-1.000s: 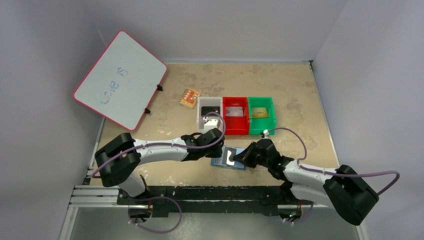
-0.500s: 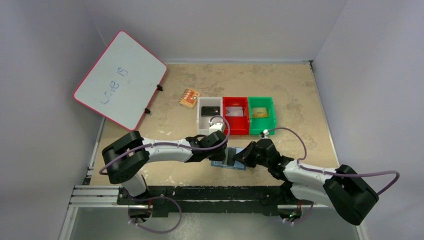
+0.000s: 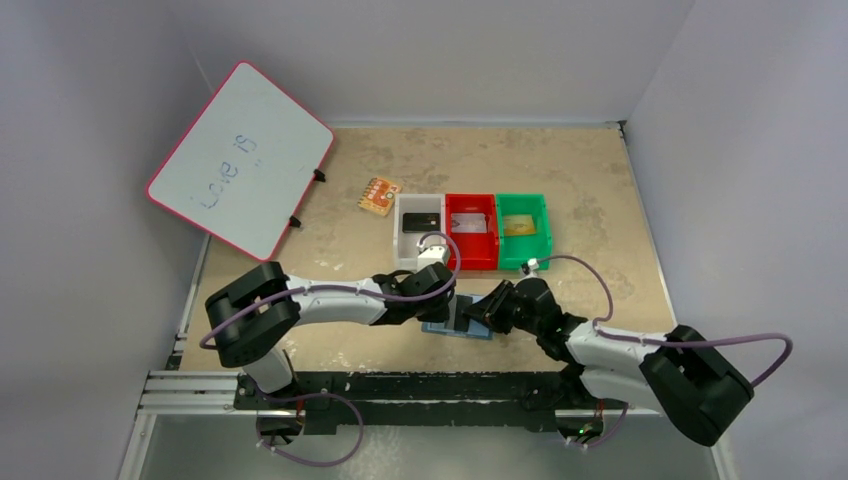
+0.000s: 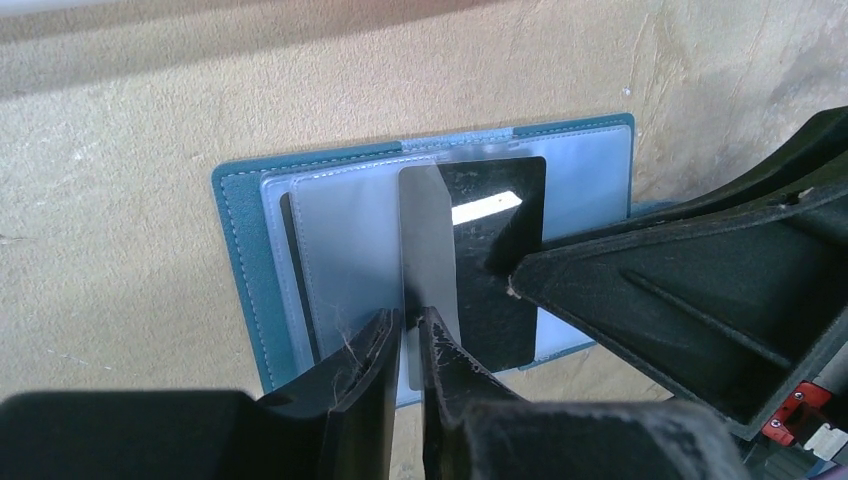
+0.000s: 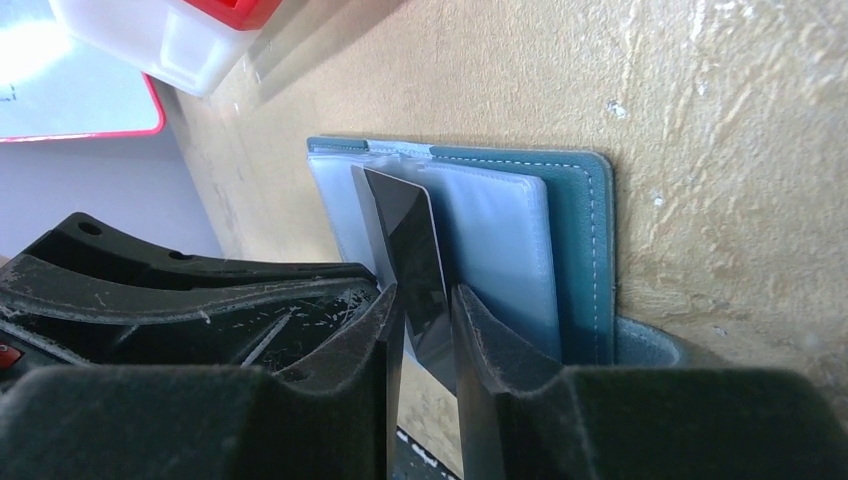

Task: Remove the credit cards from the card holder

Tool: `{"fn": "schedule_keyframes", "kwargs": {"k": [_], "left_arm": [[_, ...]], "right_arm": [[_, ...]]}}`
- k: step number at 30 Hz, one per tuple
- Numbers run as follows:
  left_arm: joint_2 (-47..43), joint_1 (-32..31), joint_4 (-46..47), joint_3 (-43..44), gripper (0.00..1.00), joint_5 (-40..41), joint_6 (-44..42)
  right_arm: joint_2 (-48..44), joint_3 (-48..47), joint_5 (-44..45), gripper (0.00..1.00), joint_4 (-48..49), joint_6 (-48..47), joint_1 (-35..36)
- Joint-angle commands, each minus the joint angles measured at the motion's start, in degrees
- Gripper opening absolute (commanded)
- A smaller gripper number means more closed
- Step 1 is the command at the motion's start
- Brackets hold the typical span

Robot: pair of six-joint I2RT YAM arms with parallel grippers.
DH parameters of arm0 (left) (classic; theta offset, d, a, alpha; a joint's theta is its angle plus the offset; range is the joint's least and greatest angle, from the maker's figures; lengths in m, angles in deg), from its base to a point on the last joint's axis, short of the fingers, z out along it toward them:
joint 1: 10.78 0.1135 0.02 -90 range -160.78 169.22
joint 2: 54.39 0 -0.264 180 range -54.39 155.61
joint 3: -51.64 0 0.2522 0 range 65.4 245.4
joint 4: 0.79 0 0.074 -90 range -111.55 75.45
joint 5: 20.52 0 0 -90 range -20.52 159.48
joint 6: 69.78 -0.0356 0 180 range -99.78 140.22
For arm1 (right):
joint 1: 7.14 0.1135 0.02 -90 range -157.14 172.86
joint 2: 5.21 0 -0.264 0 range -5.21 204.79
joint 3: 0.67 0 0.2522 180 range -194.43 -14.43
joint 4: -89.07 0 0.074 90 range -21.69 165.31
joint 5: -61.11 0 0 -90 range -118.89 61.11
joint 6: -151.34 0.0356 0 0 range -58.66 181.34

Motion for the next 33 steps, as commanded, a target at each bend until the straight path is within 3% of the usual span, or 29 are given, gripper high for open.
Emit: {"fn": "schedule_keyframes", "kwargs": {"k": [1, 16, 24, 33], "left_arm": [[2.0, -0.6, -3.7, -0.6, 0.13, 0.9, -0.1], [2.1, -0.7, -4.1, -0.3, 0.11, 1.2, -0.1], [1.9, -0.7, -4.1, -0.3, 0.09, 1.3, -0.1], [1.4, -0.7, -4.1, -0.6, 0.09, 1.9, 0.2]], "right_arm": [[1.9, 0.7, -1.7, 0.26, 4.8, -0.1, -0.5], [4.3, 2.8, -3.7, 0.16, 12.4, 0.1, -1.0], [5.9, 3.3, -3.9, 0.17, 16.0, 0.4, -1.8], [9.4, 2.4, -5.5, 0.04, 17.1, -0.6, -2.2]]}}
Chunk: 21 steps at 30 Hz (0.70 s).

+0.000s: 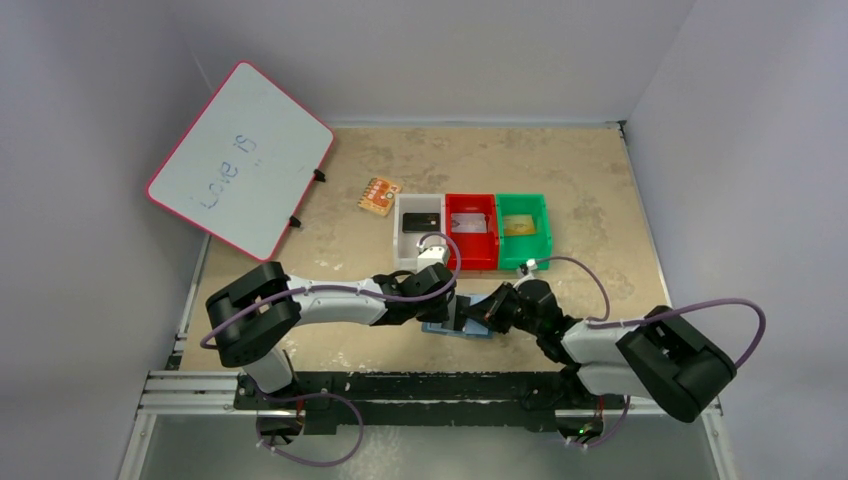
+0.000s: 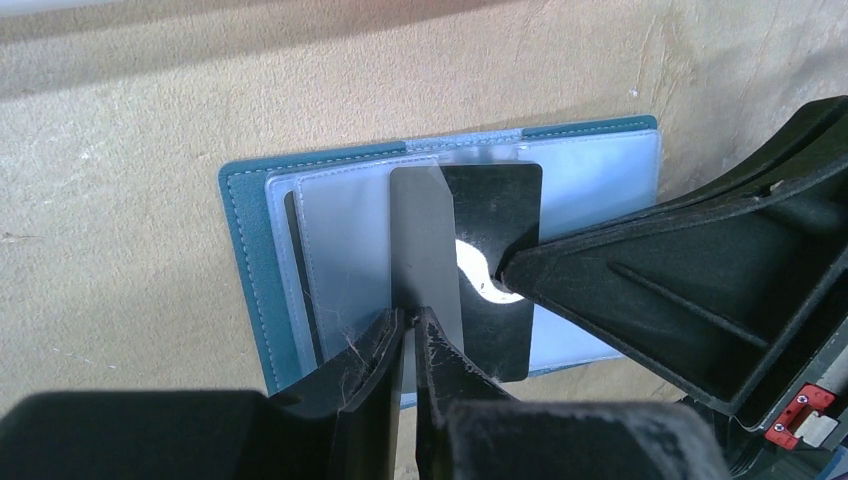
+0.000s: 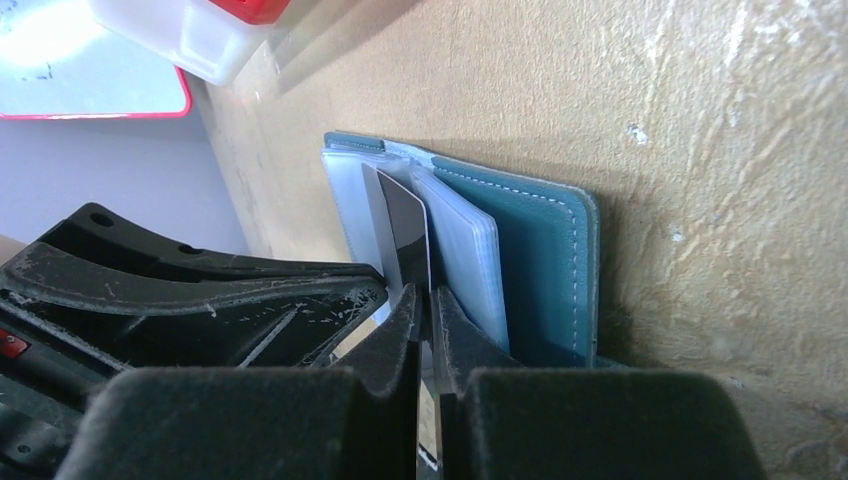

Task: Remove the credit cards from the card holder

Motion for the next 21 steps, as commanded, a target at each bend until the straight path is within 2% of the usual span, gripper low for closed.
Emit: {"fn": "schedule_keyframes", "kwargs": {"k": [1, 9, 21], "left_arm": [[1.2, -0.5, -4.0, -0.6, 0.09, 1.2, 0.1], [0.7, -0.5, -4.2, -0.7, 0.09, 1.9, 0.4], [-0.7, -0.5, -4.9, -0.3, 0.1, 3.4, 0.3]], "right_arm": [[1.4, -0.6, -1.2, 0.03, 2.3, -0.5, -0.4], [0.7, -1.2, -0.9, 0.0, -1.5, -1.1, -0.4], [-12.4, -3.2, 4.9, 0.0, -19.6, -3.2, -0.5]]}}
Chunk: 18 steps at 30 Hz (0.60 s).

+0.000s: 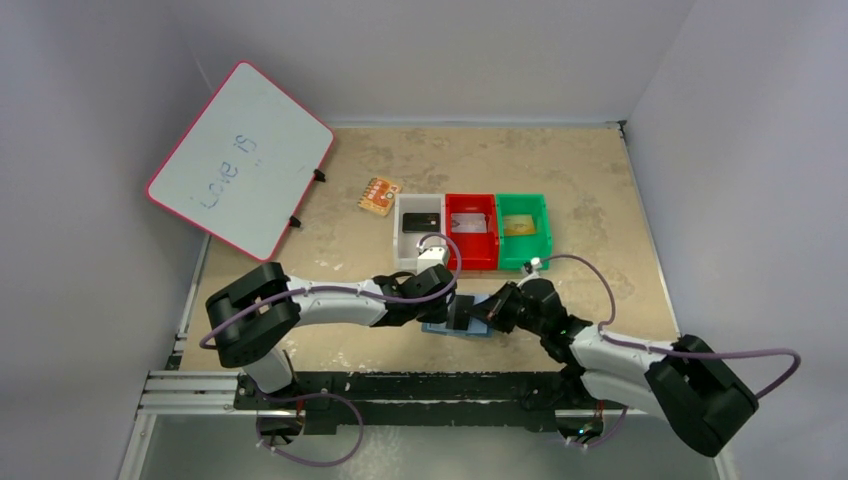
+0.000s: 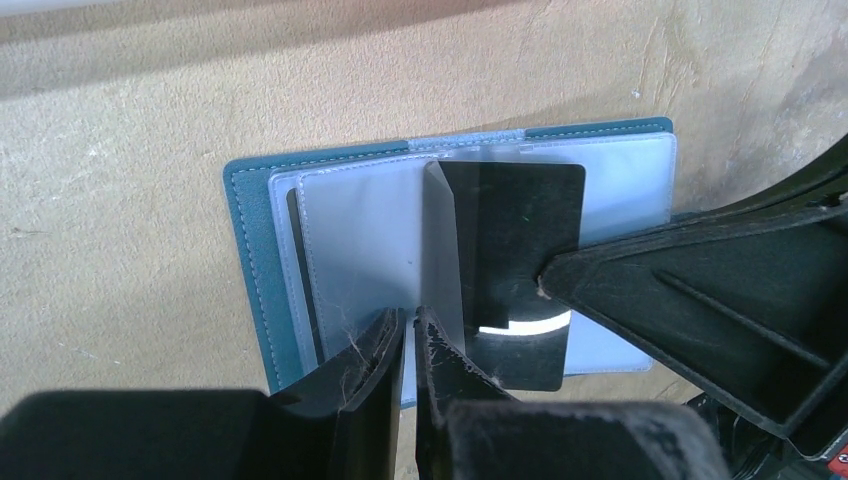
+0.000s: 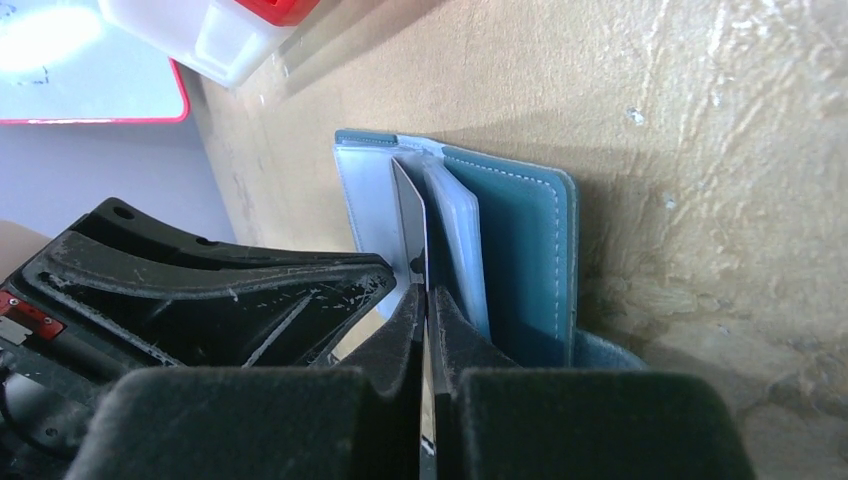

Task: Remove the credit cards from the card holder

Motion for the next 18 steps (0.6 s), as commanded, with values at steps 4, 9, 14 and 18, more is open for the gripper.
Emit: {"fn": "schedule_keyframes", "kwargs": {"k": [4, 9, 14, 18], "left_arm": [[-0.7, -0.2, -4.6, -0.3, 0.1, 1.9, 0.0], [-1.9, -0.2, -4.1, -0.2, 0.12, 2.1, 0.0], [-4.0, -0.2, -3.7, 0.2, 0.17, 3.2, 0.2], [-6.5, -0.2, -3.7, 0.2, 0.25, 5.0, 0.6]], "right_arm": [[-6.3, -1.9, 4.0, 0.0, -10.7, -1.9, -0.1], [-9.2, -3.6, 4.8, 0.0, -15.0, -3.2, -0.1], [-12.5, -4.4, 5.7, 0.0, -17.1, -5.7, -0.1], [-15.9, -4.4, 6.3, 0.0, -17.9, -7.5, -0.1]]}}
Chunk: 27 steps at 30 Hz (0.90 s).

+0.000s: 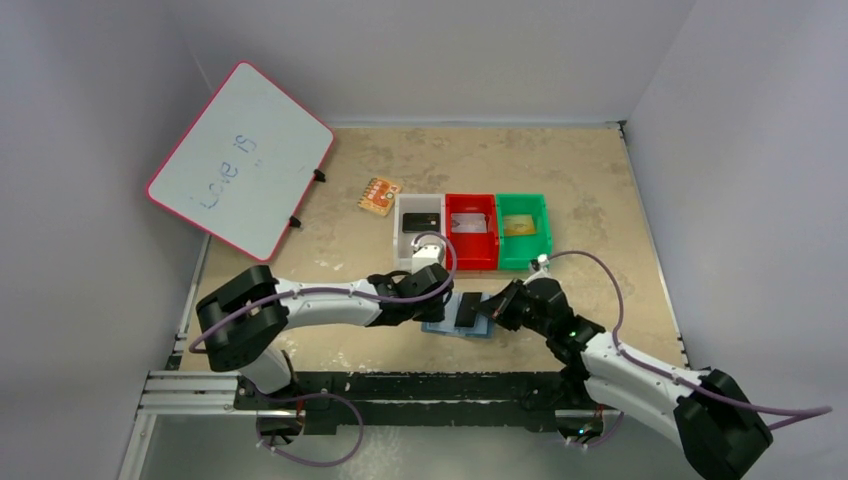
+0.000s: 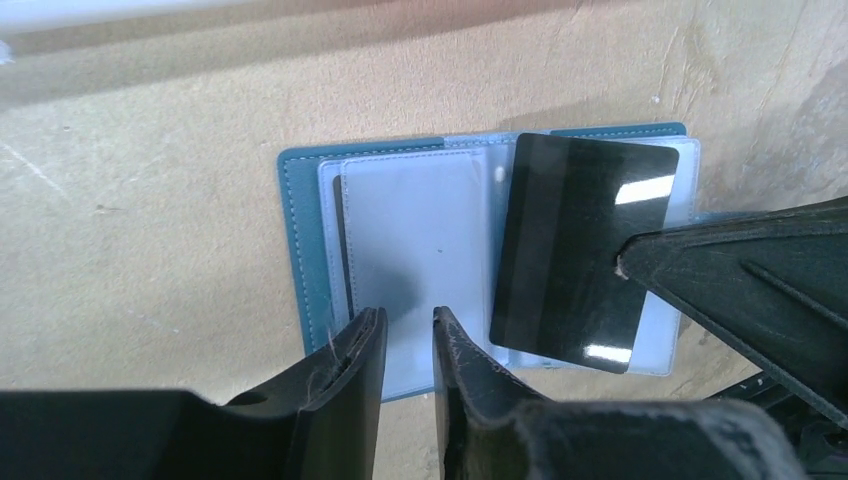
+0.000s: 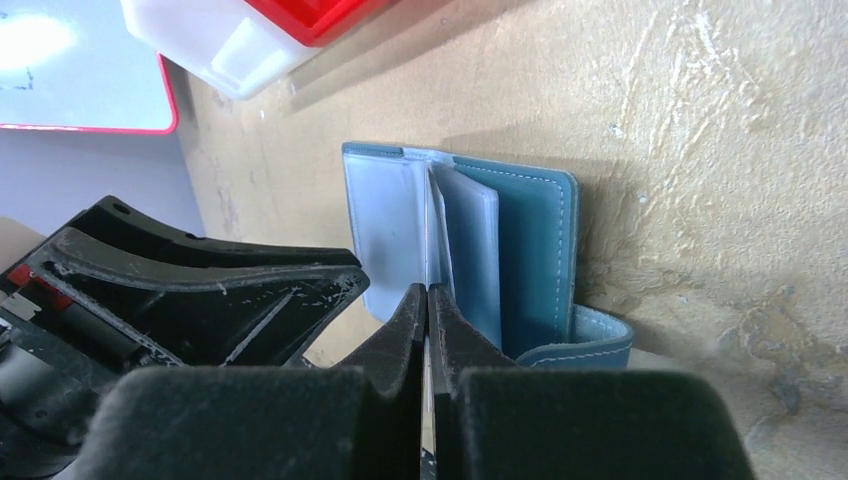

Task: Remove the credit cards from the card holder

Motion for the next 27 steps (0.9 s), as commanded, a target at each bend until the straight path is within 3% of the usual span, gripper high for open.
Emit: {"fn": "schedule_keyframes", "kwargs": {"k": [1, 7, 14, 19, 27], "left_arm": [[-4.9, -0.2, -0.3, 0.1, 0.26, 3.8, 0.8], [-10.1, -0.1, -0.2, -1.2, 0.38, 6.9, 1.3], [-16.1, 2.3, 1.6, -4.1, 0.58, 7.0, 1.1], [-22.7, 9.3, 7.5, -10.3, 0.63, -0.9, 1.3], [-36.6, 22.3, 10.6, -18.2, 0.69, -14.8, -2.9]], "right_arm": [[-3.8, -2.0, 2.4, 0.0, -2.4, -3.6, -0.1], [-9.4, -2.4, 2.5, 0.0, -3.6, -7.2, 0.0], [-13.2, -2.3, -0.6, 0.0, 0.3, -12.1, -0.1], [-10.5, -2.6, -7.1, 0.0, 8.2, -15.8, -0.1], [1.0, -7.0, -22.1, 0.0, 20.5, -22.2, -0.1]]}}
